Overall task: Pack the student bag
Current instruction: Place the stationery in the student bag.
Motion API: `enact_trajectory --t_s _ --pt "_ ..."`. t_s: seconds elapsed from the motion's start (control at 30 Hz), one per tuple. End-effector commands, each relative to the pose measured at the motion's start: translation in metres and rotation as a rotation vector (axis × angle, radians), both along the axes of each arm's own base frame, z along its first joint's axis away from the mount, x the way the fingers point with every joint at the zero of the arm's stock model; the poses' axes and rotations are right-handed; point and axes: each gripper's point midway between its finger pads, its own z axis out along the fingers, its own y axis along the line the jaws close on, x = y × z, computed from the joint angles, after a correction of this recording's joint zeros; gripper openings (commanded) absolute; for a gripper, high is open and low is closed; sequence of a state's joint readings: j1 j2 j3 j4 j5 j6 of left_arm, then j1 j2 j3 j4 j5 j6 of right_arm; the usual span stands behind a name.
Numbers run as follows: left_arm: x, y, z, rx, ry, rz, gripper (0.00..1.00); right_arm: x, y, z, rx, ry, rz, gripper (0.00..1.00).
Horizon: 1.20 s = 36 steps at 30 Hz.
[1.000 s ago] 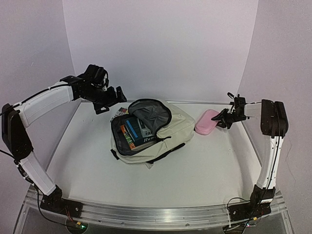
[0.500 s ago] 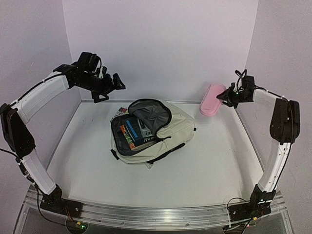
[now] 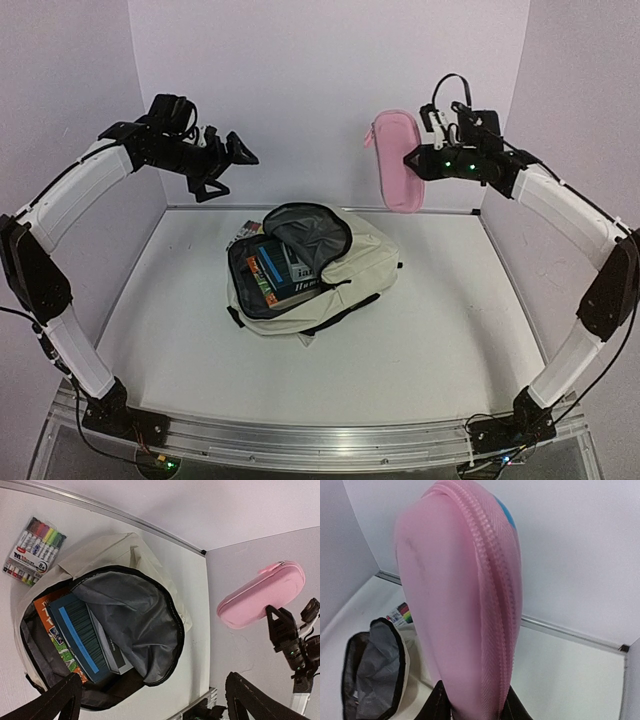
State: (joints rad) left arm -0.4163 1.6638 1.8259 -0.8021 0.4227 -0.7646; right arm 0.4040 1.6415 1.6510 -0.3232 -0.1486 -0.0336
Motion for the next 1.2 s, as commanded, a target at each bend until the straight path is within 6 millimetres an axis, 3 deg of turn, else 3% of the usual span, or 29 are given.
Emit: enact_trajectory --t_s 0.0,0.17,0.33,0.6,0.9,1.17 --pt "-0.009 -0.008 0.047 -0.188 -0.03 -0.027 1.0 0.004 -0.005 0.04 -0.286 -0.291 -0.141 0.0" --pt "-0.005 -0.017 0.072 -0.38 -0.002 -0.054 1.0 -0.004 0.027 0.067 -0.435 -0.516 -0.175 0.0" --pt "-0.001 -0.031 0.089 -0.518 0.04 -0.099 1.0 -0.022 0.059 0.082 -0.544 -0.719 -0.162 0.0" --pt "-0.002 -0.047 0.11 -0.667 0.063 -0.173 1.0 -0.038 0.099 0.076 -0.71 -0.903 -0.124 0.0" --pt "-0.009 -0.074 0.094 -0.659 0.143 -0.284 0.97 -0.056 0.139 0.053 -0.851 -1.028 -0.039 0.0" --pt "-0.011 -0.084 0.076 -0.663 0.216 -0.327 0.83 -0.055 0.16 0.038 -0.93 -1.083 -0.027 0.0"
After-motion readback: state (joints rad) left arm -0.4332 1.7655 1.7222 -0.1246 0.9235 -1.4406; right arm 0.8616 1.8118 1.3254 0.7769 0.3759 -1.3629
